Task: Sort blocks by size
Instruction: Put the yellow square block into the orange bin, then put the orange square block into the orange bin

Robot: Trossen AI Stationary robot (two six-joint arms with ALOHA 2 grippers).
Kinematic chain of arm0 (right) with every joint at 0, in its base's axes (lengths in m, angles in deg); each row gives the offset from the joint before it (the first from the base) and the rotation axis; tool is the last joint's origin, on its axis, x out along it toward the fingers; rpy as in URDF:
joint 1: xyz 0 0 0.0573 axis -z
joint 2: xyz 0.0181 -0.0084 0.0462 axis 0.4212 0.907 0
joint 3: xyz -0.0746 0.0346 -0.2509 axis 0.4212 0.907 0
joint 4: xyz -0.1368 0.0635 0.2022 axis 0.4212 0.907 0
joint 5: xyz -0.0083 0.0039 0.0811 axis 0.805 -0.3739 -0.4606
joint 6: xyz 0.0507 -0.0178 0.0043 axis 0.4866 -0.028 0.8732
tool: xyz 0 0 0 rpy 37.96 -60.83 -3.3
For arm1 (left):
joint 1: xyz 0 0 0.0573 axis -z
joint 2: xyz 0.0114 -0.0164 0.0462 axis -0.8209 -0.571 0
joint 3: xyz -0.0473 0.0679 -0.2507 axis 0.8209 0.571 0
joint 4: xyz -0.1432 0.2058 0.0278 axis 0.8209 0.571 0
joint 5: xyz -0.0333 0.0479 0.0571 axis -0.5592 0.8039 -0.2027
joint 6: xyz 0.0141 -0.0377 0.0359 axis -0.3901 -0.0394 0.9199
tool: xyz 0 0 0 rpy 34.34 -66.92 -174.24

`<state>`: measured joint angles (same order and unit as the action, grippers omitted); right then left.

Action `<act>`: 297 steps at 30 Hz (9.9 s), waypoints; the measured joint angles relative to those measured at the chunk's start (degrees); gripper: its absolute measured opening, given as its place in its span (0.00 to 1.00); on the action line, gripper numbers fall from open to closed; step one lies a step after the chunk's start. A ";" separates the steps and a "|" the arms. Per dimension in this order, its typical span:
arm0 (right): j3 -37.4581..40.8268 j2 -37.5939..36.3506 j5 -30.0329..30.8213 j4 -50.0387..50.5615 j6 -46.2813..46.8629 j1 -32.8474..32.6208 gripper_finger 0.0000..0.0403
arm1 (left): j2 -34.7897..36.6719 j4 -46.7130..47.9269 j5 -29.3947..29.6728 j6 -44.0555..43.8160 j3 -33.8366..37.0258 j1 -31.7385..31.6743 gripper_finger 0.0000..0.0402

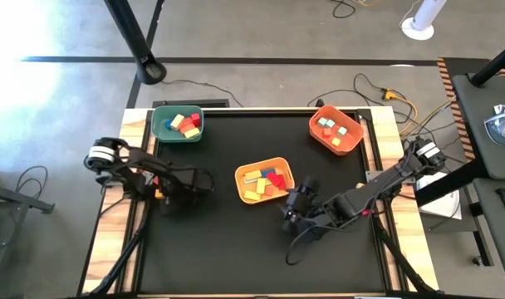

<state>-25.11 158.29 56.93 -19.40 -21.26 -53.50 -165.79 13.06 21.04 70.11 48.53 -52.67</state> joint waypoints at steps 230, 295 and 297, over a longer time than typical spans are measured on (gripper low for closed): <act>14.99 -9.60 -6.29 -0.07 4.86 1.33 0.82 | -16.44 3.81 1.17 8.29 -5.37 -24.65 0.48; -25.94 34.56 -12.60 -31.28 -67.11 -4.16 0.68 | 3.82 -91.99 -4.64 -8.88 -2.72 27.88 0.28; -25.94 34.56 -12.09 -31.05 -67.90 -4.27 0.68 | 3.97 -93.00 -4.48 -8.86 -2.58 27.87 0.28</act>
<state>-51.06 192.85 44.84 -50.45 -89.17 -57.77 -161.82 -79.94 16.56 61.25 45.95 -24.81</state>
